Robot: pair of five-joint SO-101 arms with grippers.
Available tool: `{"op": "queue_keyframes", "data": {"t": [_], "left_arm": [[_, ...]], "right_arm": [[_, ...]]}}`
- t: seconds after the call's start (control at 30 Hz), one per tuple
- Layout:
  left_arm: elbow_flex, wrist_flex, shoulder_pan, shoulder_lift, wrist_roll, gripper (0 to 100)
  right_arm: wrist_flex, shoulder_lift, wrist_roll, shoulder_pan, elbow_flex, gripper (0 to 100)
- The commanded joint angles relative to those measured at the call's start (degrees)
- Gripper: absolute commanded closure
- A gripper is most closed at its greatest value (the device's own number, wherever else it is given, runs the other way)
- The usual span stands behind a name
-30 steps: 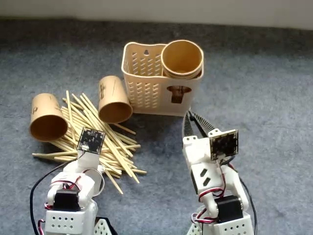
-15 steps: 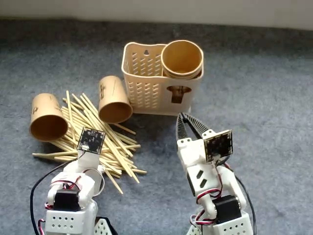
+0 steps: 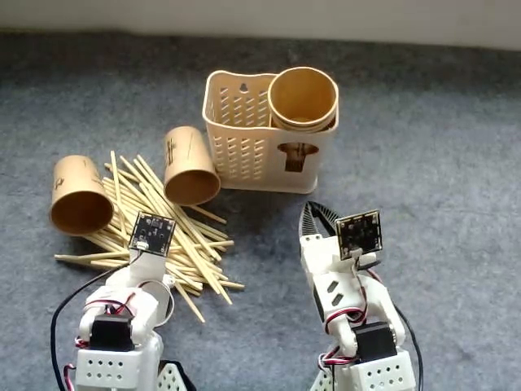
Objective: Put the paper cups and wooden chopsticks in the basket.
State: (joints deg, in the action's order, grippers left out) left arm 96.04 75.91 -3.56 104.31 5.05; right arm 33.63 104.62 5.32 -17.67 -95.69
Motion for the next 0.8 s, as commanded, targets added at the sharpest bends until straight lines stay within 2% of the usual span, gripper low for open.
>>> {"op": "queue_keyframes", "data": {"t": [0.0,0.3,0.47,0.63,0.77], "left_arm": [[1.1,0.3,0.7,0.9,0.6,99],[-6.9,0.0,-0.8,0.9,1.1,99],[-10.5,-2.2,-0.9,0.9,17.8,99],[-14.5,-1.9,-5.9,0.9,19.2,98],[-20.4,0.2,-7.8,0.3,24.0,98]], "right_arm": [[0.3,0.7,0.0,0.6,-1.7,99.2],[0.3,0.7,4.0,0.6,-2.0,99.2],[0.3,0.7,4.3,0.6,-2.0,99.2],[0.3,0.7,4.3,0.6,-2.0,99.2],[0.3,0.7,4.4,0.6,-2.0,99.2]]}}
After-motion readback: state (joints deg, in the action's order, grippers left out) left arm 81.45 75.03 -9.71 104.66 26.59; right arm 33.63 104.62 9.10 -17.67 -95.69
